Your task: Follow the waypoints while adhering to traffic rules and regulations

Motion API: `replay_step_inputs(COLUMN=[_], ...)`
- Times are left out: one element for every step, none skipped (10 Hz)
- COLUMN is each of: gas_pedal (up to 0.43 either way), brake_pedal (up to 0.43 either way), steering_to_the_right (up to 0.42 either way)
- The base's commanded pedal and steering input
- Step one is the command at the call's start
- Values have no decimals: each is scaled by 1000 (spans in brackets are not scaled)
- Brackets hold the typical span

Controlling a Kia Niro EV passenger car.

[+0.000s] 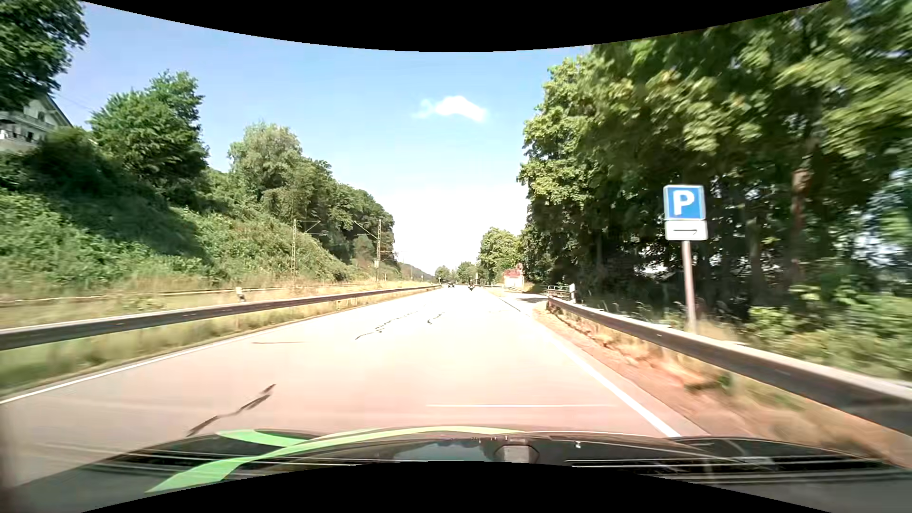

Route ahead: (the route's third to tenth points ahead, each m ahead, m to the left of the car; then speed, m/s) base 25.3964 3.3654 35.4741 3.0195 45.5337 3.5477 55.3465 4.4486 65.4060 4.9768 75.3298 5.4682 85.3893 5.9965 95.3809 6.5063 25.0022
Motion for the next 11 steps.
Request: replay_step_inputs(gas_pedal=[268,248,248,240,240,240,240,240,240,248,248], brake_pedal=[0,0,0,0,0,0,0,0,0,0,0], steering_to_the_right=[-5,-5,-5,-5,-5,-5,-5,-5,-5,-5,-5])
